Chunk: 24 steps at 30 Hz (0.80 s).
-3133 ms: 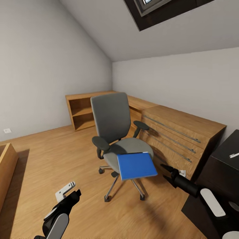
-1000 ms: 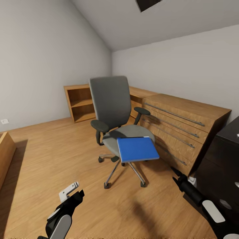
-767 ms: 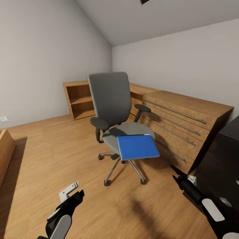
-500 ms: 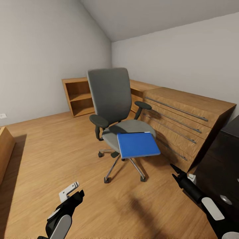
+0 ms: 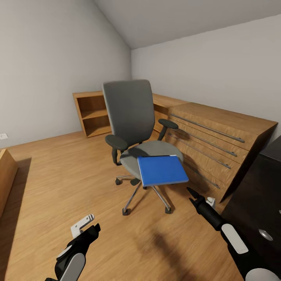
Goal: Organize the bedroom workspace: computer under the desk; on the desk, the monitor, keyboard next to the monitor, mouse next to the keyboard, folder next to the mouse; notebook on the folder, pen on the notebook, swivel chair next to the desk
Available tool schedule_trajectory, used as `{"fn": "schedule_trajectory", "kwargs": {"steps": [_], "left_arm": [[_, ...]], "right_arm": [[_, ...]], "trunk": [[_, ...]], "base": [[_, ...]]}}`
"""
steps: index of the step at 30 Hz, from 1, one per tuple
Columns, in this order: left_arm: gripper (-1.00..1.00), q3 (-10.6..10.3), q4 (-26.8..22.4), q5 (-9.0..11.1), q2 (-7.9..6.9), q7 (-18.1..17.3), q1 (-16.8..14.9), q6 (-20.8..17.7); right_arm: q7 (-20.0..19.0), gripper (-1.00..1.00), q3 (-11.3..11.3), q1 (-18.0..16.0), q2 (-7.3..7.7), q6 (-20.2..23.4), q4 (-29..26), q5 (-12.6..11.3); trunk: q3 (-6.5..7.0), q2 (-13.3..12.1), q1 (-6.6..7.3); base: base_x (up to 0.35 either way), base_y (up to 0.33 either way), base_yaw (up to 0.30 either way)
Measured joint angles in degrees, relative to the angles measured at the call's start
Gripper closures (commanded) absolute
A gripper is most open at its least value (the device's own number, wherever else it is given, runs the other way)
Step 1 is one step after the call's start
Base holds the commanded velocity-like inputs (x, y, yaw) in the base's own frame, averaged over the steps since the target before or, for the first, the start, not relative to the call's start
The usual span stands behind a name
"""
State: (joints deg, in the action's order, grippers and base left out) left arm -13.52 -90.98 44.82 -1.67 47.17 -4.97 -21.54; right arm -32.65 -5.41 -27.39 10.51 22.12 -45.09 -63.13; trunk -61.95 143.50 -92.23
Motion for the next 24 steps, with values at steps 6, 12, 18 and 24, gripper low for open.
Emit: {"fn": "schedule_trajectory", "kwargs": {"steps": [6, 12, 18, 24], "left_arm": [[-1.0, -0.1, 0.0, 0.0, -0.03, 0.0, 0.0, 0.0], [-1.0, -0.1, 0.1, -0.1, -0.03, 0.0, 0.0, 0.2], [-1.0, -1.4, 0.1, -0.2, -0.07, -0.1, 0.0, 0.3], [-1.0, -2.1, 0.1, -0.2, -0.16, 0.0, 0.0, 0.3]], "right_arm": [[1.1, -1.0, 0.2, 0.0, -2.36, -4.3, -0.2, 0.2], [1.7, -1.0, 0.3, 0.0, -2.98, -5.9, 0.0, 0.0], [2.3, -1.0, 0.1, 0.0, -3.09, -6.0, 0.1, -0.2], [2.4, -1.0, 0.1, 0.0, -3.11, -6.0, 0.2, -0.4]], "trunk": [[0.0, 0.0, 0.0], [0.0, 0.0, 0.01], [0.0, 0.0, 0.02], [0.0, 0.0, 0.0]], "base": [[0.0, 0.0, 0.0], [0.048, 0.0, 0.0], [0.188, 0.0, 0.0], [0.049, 0.0, 0.0]]}}
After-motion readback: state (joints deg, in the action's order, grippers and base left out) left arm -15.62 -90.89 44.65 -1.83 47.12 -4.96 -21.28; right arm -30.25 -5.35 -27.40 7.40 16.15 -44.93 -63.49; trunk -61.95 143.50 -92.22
